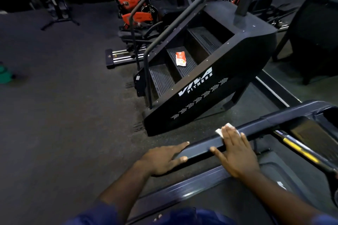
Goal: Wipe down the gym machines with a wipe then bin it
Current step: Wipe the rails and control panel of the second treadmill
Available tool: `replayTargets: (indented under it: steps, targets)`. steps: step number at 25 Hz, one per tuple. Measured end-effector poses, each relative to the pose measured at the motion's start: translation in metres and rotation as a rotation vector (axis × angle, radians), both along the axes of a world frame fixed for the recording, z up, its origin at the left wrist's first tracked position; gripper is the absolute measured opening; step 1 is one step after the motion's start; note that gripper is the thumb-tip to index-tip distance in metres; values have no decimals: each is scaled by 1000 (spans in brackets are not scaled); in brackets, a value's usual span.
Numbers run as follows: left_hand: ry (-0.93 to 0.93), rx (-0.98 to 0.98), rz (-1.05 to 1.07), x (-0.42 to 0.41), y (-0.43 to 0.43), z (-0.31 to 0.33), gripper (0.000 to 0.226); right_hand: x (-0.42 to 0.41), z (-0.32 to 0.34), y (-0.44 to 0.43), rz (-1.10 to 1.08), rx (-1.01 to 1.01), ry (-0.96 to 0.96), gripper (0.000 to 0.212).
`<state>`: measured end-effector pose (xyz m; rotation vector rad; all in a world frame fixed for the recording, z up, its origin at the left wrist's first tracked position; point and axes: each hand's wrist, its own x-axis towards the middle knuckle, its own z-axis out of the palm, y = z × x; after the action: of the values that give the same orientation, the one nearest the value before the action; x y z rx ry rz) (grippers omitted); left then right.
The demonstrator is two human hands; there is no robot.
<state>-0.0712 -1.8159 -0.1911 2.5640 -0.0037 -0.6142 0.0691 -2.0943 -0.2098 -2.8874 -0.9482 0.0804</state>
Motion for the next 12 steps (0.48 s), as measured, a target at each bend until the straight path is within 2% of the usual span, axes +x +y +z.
replayTargets:
  steps: [1, 2, 6, 7, 8, 11, 12]
  targets:
    - [31, -6, 5, -4, 3, 0, 61, 1, 2, 2, -106, 47, 33, 100]
    - [52, -24, 25, -8, 5, 0, 57, -4, 3, 9, -117, 71, 66, 102]
    - [12, -68, 174, -21, 7, -8, 55, -32, -4, 17, 360, 75, 68, 99]
    - [-11, -74, 207, -23, 5, -12, 56, -22, -4, 9, 398, 80, 53, 97]
    - [-19, -80, 247, -25, 4, -12, 57, -9, -4, 4, 367, 86, 20, 95]
    - [-4, -57, 338, -24, 4, -17, 58, -18, -6, 15, 77, 129, 36, 95]
    - [17, -50, 351, -21, 5, -21, 57, -35, -7, 27, 75, 112, 57, 99]
